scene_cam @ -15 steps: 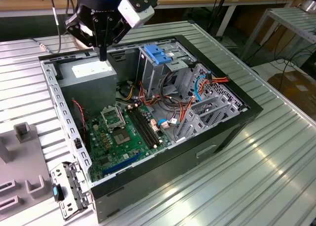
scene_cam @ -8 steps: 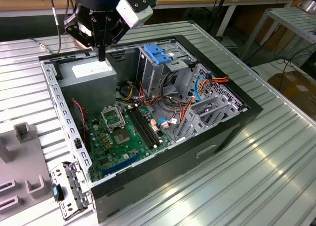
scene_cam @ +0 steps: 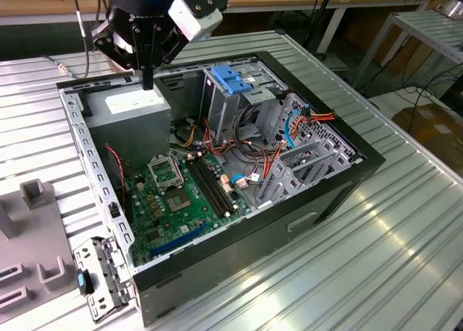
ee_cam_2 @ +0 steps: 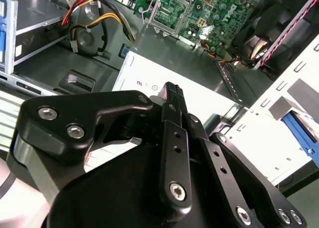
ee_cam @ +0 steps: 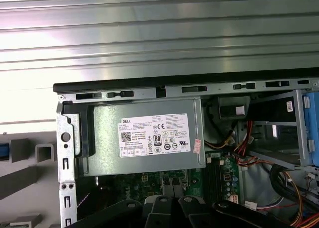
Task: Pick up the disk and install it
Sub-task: 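Reach for the disk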
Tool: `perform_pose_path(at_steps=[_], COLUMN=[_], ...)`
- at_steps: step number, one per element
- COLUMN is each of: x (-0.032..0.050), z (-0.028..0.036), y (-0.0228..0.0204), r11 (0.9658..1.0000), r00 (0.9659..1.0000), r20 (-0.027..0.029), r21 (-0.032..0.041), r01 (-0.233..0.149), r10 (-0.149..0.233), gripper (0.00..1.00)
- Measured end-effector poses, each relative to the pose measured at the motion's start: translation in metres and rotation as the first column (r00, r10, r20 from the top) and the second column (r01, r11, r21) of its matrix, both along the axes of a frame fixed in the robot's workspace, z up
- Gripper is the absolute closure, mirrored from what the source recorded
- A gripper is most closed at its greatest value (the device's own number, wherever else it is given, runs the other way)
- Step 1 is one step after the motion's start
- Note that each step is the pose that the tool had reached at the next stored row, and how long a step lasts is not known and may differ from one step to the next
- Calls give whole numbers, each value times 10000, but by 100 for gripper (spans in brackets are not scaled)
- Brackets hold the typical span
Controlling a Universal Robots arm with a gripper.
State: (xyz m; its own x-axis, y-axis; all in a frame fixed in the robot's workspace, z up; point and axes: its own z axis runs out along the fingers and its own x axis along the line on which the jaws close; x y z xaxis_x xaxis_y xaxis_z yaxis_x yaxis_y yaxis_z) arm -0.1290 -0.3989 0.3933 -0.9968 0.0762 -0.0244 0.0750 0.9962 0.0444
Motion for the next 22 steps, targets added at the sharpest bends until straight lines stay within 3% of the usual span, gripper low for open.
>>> perform_pose_path(at_steps=[22], x=[-46], z=[0], y=[0], r11=[10000], r00=[10000], r20=[0], r21=[0], r01=[0], r10=[0], gripper=[89])
